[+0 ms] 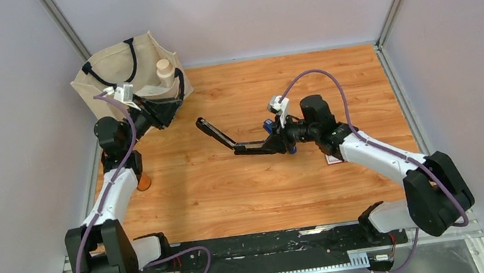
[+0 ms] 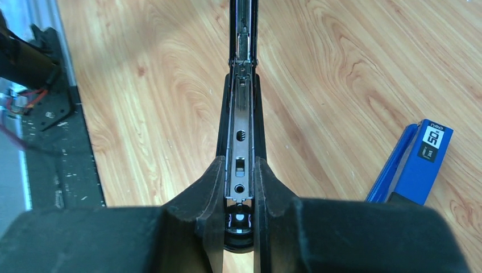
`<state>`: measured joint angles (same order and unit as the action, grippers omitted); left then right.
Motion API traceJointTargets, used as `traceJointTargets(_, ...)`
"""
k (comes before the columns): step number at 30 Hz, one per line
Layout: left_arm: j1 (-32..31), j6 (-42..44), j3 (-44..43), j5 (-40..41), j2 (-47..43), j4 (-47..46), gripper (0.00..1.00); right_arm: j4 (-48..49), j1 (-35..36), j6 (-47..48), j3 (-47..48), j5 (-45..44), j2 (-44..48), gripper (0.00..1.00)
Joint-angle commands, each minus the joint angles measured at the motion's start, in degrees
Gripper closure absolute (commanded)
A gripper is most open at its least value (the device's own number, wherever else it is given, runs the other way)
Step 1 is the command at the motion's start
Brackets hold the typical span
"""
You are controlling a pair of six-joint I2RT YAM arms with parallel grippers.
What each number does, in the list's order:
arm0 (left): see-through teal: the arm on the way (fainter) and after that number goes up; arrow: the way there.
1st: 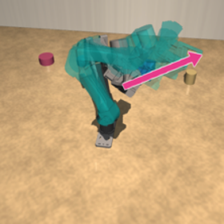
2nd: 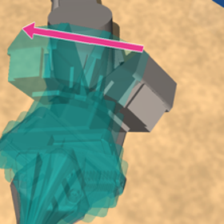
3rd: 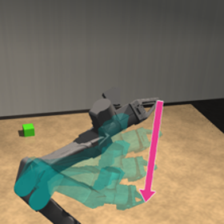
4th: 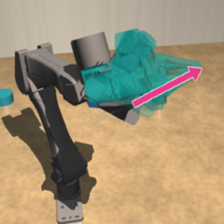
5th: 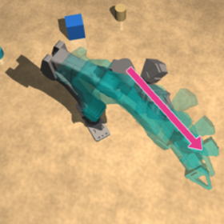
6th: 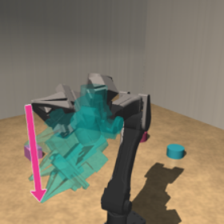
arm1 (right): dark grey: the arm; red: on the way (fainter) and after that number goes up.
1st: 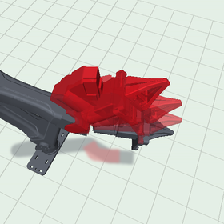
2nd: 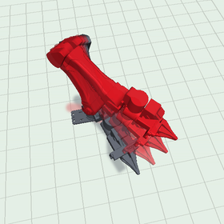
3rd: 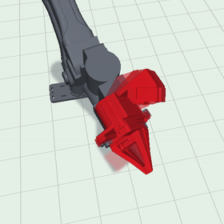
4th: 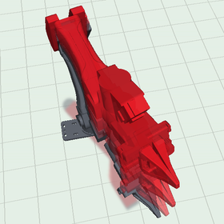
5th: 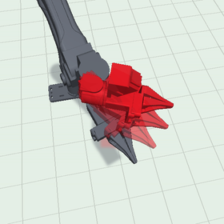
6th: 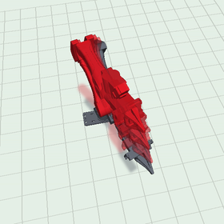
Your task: Load the staples into the stapler
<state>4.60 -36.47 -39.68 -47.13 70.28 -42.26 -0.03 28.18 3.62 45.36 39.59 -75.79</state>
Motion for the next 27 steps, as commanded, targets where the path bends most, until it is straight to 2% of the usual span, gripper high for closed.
traceJointTargets(1, -0.91, 13.78, -2.68, 3.97, -4.89, 12.27, 0.51, 7.76, 3.62, 3.15, -0.63, -10.39, -1.55, 1.0)
traceJointTargets(5, -1.87, 15.9, -1.8, 4.42, -5.42, 13.96, 0.51, 9.26, 5.65, 3.33, -0.81, -15.77, -4.8, 1.0)
traceJointTargets(11, -4.42, 19.85, -1.36, 5.91, -3.49, 16.77, 0.51, 6.45, 10.13, 6.57, 2.09, -23.14, -7.35, 1.0)
traceJointTargets(16, -8.72, 22.4, -1.89, 8.63, -0.59, 20.46, 0.51, 5.13, 13.12, 9.65, 2.97, -28.07, -9.99, 1.0)
traceJointTargets(27, -11.1, 24.51, -3.74, 10.66, 10.13, 25.21, 0.54, 2.24, 13.39, 10.09, 2.36, -27.47, -13.42, 1.0)
